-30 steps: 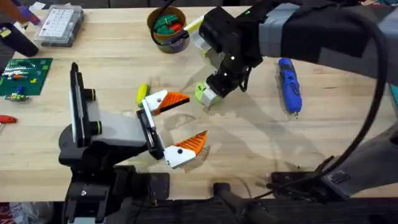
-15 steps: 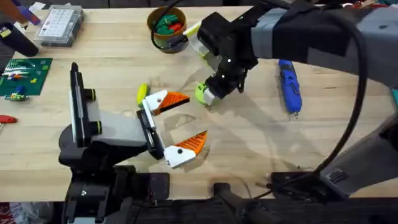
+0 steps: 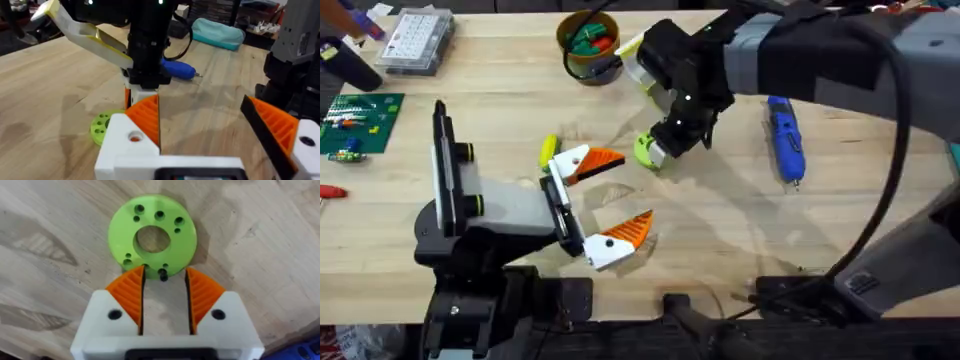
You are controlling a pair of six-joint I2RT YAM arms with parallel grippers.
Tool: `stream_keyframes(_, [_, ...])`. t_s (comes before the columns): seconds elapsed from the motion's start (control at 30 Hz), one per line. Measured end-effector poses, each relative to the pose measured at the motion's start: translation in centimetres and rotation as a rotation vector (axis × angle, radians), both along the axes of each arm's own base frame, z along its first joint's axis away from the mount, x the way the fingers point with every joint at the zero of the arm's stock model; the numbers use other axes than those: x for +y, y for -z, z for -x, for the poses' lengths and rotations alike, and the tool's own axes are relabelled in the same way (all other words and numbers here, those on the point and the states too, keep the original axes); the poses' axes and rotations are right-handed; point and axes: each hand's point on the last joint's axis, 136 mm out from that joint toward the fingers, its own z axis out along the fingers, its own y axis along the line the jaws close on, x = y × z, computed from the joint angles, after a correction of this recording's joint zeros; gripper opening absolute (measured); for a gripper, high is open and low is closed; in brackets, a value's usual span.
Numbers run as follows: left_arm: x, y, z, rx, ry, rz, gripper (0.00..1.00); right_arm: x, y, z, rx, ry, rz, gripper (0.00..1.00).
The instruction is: Pick up the gripper from the table and insert it into the empty holder that is missing its gripper. Then pick up a screw, insert it into the mounting hole, and use the screwdriver to tighten it. Finally, clean up the table by picking up the vegetable and placing it into the bucket.
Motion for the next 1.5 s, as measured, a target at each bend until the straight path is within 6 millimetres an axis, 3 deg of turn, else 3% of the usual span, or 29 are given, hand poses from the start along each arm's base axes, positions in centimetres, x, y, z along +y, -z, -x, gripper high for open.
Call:
stream_keyframes(0.4, [0.0, 0.0, 0.0, 0.000, 0.000, 0.000, 0.986, -0.1, 0.0, 0.0, -0.002, 0.001, 0.004, 0.229])
stream_keyframes(1.5, [0.0, 0.0, 0.0, 0.000, 0.000, 0.000, 0.986, 0.5, -1.2, 0.1, -0.034, -0.012, -0.022, 0.213])
